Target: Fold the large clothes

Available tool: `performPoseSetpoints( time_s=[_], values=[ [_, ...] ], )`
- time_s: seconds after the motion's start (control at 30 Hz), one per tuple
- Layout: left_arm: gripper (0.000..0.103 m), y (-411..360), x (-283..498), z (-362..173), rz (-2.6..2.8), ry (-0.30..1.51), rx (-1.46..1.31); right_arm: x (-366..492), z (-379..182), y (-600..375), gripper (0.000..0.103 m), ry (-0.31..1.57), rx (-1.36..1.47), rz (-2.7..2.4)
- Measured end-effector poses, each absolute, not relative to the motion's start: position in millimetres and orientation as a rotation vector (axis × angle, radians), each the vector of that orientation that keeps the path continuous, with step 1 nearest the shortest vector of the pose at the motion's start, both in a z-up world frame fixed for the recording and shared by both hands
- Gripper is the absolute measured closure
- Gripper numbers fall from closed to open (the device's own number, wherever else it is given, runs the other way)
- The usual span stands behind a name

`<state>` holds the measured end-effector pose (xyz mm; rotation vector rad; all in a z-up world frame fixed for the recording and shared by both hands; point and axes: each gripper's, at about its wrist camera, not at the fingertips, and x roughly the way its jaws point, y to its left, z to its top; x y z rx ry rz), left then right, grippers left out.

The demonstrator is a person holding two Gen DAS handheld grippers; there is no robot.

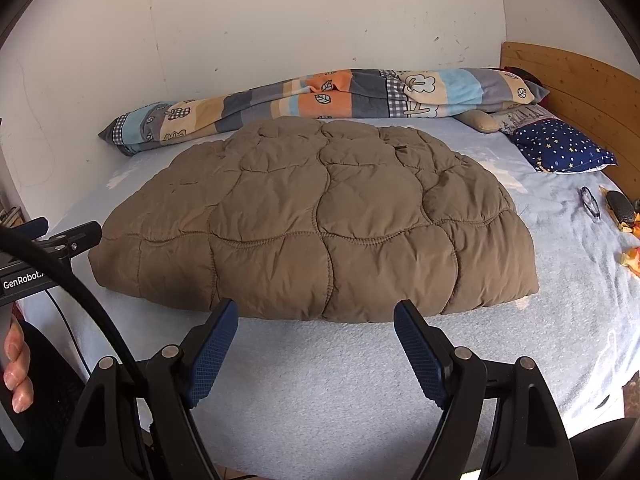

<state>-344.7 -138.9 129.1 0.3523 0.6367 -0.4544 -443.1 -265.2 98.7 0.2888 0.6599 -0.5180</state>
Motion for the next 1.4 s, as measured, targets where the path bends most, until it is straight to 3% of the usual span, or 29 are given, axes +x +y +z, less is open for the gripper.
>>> performPoseSetpoints(
  time_s=[1.4],
  values=[
    [0.002,-140.4,-336.6,120.0,-0.407,0.69,0.366,-440.3,95.8,-264.3,0.019,0.669,0.289,-0.522]
  ],
)
